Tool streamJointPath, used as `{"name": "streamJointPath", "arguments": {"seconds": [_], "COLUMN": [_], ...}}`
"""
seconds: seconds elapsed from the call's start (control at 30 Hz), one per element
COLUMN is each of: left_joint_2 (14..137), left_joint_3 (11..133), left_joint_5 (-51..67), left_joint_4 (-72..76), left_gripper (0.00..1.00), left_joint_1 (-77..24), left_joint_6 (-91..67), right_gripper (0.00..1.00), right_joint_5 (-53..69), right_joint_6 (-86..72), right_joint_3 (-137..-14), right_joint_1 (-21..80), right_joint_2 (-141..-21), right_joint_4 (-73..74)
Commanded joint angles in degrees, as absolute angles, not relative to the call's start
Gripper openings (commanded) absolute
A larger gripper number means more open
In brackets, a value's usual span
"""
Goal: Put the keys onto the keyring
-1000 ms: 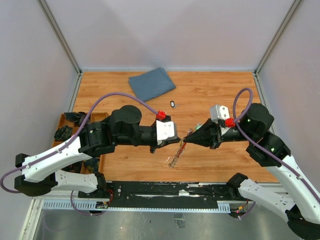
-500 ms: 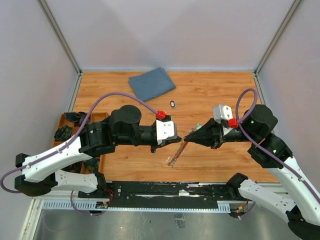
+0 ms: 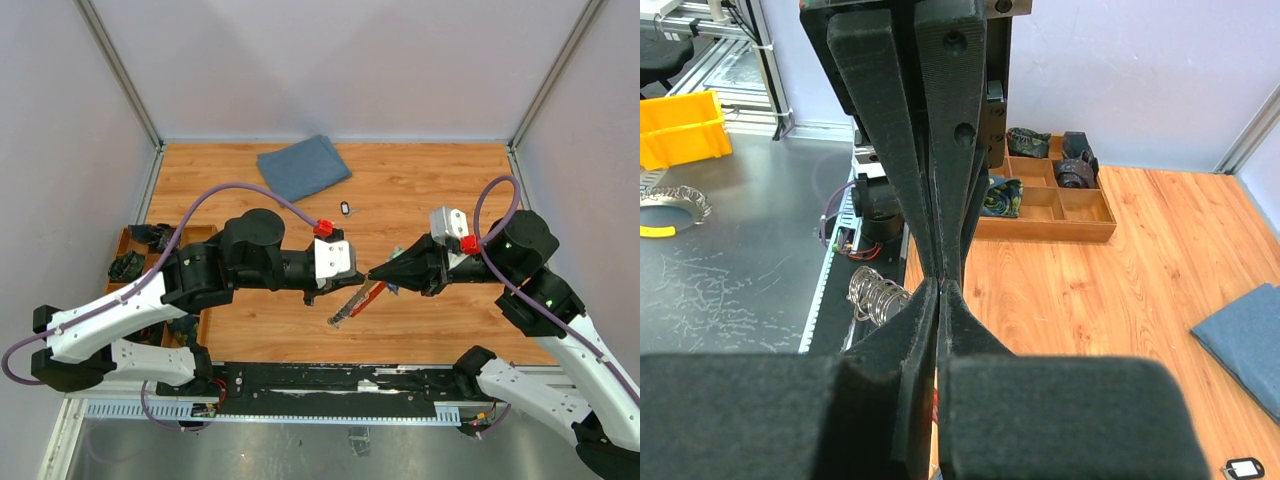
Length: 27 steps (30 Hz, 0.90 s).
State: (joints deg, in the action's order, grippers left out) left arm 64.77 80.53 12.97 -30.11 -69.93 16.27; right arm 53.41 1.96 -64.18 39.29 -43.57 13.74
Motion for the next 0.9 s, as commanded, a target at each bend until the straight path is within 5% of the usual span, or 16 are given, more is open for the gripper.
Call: {"name": "streamJointPath", "arguments": {"seconds": [0.0,0.33,0.87], "left_joint_2": [64.6,61.3,62.8], "left_joint_3": [79.5,77.5,75.9], "left_joint_5": [14.4,13.8,15.3], "left_joint_4": [-26.8,-22.5,-19.9], "left_gripper": [0.01,0.3,0.28], "left_joint_1": [-70.2,-70.2,-70.1], "left_joint_6": [15.5,13.8,13.0], "right_gripper": [0.0,0.0,0.0], "right_joint_5": [52.6,52.6,53.1], "right_joint_6": [1.5,2.7,1.9], "right_joint_3": [-63.9,-64.8,-65.0], "right_joint_1": [39.9,39.9,39.9], "right_joint_2": [-42.8,-42.6,-42.4], "right_joint_4": [9.3,11.5,10.6]}}
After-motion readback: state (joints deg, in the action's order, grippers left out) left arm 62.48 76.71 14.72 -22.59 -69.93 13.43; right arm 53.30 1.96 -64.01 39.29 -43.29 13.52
